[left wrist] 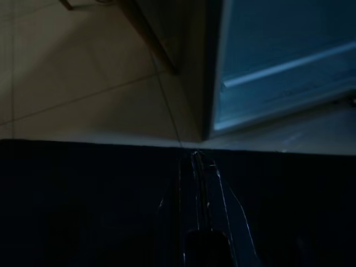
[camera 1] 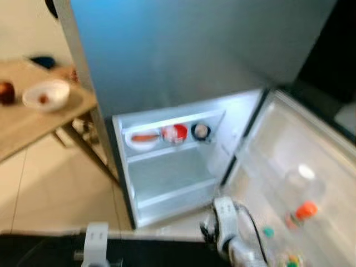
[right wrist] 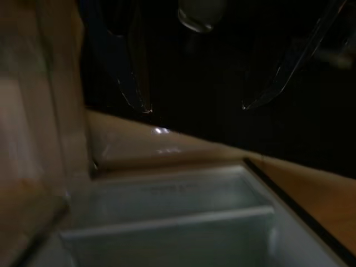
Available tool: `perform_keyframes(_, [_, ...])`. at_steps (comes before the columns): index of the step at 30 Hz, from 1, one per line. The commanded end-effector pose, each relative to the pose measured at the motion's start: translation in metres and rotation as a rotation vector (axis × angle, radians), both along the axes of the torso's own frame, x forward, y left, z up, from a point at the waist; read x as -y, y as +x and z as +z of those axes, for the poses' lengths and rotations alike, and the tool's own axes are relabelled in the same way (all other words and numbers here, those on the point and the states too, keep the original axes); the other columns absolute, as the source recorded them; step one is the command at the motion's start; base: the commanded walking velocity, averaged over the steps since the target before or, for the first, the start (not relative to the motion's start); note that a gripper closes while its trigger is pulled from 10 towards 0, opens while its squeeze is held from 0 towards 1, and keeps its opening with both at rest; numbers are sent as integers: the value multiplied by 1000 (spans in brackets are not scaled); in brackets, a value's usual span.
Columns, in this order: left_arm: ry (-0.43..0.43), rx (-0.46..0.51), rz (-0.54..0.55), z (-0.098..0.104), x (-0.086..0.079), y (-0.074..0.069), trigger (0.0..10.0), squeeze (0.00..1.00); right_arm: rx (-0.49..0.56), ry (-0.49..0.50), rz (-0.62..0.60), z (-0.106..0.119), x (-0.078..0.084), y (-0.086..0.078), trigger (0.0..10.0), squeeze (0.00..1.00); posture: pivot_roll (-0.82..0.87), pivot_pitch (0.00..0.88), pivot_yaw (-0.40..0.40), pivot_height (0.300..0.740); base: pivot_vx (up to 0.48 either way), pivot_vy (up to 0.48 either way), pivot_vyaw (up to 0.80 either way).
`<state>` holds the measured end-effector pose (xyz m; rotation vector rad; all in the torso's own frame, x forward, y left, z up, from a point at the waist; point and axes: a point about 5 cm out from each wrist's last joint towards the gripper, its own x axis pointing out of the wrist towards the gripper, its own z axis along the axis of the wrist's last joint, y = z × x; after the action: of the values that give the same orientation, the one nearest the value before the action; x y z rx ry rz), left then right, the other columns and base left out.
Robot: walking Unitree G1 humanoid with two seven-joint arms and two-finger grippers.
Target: Restocking fridge
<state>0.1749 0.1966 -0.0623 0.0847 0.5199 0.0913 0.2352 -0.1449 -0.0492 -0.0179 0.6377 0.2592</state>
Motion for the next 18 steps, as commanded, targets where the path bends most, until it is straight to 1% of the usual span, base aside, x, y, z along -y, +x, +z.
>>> perform_keyframes(1, [-5, -12, 16, -2, 0, -4, 10000, 0, -16, 1, 1, -3, -1, -3, 10000, 0, -39, 88, -86, 740, 0, 0, 0])
perform_keyframes(18, [-6, -18, 9, -3, 1, -5, 10000, 0, -13, -1, 12, -2, -2, -2, 10000, 0, -41, 91, -90, 740, 0, 0, 0])
